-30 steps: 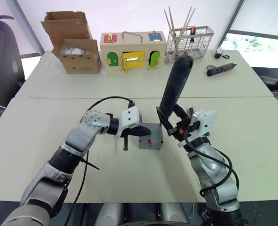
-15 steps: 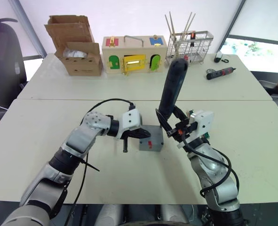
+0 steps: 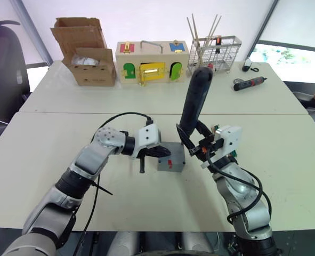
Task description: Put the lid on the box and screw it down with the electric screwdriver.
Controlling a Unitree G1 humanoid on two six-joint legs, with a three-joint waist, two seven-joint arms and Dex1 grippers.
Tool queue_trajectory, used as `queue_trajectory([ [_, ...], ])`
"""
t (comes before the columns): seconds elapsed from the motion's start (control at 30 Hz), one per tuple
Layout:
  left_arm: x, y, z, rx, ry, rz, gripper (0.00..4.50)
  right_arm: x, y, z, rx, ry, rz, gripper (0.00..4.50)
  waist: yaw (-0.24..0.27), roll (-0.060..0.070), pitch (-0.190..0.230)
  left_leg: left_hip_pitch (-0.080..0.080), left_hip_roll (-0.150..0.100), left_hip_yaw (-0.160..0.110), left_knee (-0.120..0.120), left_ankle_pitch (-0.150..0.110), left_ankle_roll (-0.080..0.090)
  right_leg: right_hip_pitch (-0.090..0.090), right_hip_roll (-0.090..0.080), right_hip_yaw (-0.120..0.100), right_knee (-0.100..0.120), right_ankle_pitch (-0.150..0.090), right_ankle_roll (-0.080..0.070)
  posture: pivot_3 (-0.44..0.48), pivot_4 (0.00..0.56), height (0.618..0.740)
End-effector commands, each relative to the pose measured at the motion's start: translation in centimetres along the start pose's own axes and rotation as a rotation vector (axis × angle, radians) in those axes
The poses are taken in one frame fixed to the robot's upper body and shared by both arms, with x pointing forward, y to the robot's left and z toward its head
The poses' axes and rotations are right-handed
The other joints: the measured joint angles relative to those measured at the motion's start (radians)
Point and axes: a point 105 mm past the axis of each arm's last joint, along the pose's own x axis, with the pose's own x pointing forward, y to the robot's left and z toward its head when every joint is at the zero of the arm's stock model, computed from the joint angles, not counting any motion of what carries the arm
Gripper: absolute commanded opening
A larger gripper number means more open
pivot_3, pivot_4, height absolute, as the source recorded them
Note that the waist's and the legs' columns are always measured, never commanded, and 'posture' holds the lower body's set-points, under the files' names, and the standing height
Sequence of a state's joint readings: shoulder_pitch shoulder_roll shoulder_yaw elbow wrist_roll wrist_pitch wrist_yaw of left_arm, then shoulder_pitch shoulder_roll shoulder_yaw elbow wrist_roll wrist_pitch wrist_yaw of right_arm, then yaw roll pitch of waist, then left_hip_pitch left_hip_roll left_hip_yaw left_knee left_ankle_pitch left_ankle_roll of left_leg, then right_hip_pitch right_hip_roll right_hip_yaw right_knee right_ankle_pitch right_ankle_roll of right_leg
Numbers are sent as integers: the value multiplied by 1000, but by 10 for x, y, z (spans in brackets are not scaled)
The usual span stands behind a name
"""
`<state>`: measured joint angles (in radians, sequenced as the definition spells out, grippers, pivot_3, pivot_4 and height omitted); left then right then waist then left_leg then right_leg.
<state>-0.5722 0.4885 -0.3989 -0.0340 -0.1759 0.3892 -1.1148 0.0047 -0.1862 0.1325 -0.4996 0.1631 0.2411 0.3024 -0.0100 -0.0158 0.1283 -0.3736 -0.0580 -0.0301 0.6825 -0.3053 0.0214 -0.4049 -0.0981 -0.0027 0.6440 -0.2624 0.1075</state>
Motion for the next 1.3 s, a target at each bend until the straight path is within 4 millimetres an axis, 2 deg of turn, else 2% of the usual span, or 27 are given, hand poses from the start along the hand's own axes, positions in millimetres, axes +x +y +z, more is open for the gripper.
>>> queue_trajectory([
  [0.03,3,-5,-8,-16,35,-14,0,-17,10,-70,84,310,33,1834,0,0,0,0,0,0,0,0,0,0,0,0,0,0,0,0,150,694],
  [0.57,3,-4,-9,-18,39,-4,0,-21,8,-77,96,362,27,1834,1,-3,-6,0,1,-1,-3,-2,1,3,0,-1,-9,0,-1,0,150,694],
  [0.97,4,-5,-8,-22,35,-6,0,-17,3,-62,83,302,28,1834,1,-2,-5,0,2,-1,-4,-4,2,4,-1,-1,-13,-1,-2,0,150,694],
  [1.03,5,-5,-8,-24,33,-7,0,-16,0,-55,65,283,24,1834,2,-2,-5,0,2,-1,-4,-4,2,4,-1,-1,-13,-1,-2,0,150,694],
  [1.13,5,-5,-9,-29,31,-4,0,-14,-8,-34,34,229,17,1834,4,0,-3,-1,2,-1,-4,-4,3,4,-1,-1,-14,-1,-2,0,150,694],
  [1.23,2,-4,-9,-35,22,3,0,-10,-22,9,31,124,-25,1834,13,4,1,-3,2,-1,-4,-4,3,3,-2,-1,-15,-1,-2,0,150,694],
  [1.3,0,-6,-9,-31,17,-3,0,-10,-23,24,15,109,-9,1834,22,7,3,-9,2,0,-3,-4,3,-1,-2,-1,-14,0,-3,0,150,694],
])
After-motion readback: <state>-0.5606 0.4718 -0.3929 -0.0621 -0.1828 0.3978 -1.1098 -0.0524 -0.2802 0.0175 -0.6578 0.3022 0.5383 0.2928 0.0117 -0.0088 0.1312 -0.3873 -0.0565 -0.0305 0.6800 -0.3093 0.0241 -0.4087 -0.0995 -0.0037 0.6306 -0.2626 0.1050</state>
